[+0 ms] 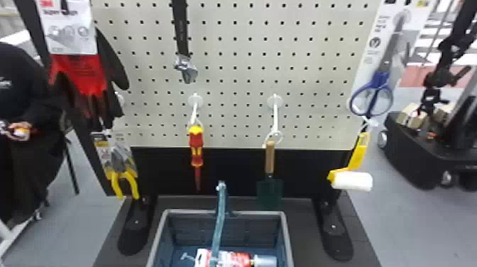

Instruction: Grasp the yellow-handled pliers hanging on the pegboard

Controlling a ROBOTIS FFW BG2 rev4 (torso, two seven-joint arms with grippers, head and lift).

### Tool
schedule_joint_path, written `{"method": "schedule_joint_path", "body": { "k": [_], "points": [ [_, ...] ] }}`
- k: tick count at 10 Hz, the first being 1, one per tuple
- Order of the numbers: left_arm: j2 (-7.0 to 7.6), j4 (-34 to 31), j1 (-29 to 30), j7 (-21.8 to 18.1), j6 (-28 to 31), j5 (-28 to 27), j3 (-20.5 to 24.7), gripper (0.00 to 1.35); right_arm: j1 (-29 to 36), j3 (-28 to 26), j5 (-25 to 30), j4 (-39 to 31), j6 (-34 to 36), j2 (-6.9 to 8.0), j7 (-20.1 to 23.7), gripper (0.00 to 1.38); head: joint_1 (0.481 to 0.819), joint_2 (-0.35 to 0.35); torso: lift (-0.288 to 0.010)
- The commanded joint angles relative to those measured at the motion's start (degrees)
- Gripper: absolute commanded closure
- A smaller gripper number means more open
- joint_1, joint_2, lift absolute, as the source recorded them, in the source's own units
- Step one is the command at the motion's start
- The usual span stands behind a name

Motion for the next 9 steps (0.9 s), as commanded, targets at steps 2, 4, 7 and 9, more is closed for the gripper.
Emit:
{"method": "schedule_joint_path", "body": {
  "k": [2,4,7,9],
  "points": [
    [-0.42,0.76,-7.41,-5.26,3.03,-2.3,5.3,0.19,-0.25,0.0,0.01,0.14,0.0,0.05,0.0,0.13,0.549,0.0,-0.1],
    [0.79,5.26,-13.57,-7.99,3.91,-0.89,6.88,0.19,-0.37,0.0,0.01,0.14,0.0,0.05,0.0,0.13,0.549,0.0,-0.1],
    [5.36,16.94,-24.03,-12.03,4.52,3.59,5.91,0.19,-0.5,0.0,0.01,0.28,0.0,0.05,0.09,0.13,0.549,0.0,-0.1],
    [8.35,22.56,-32.15,-15.99,6.02,4.21,5.3,0.19,-0.74,0.0,-0.08,0.28,0.0,0.05,0.09,0.13,0.549,0.0,-0.1]
  ]
}}
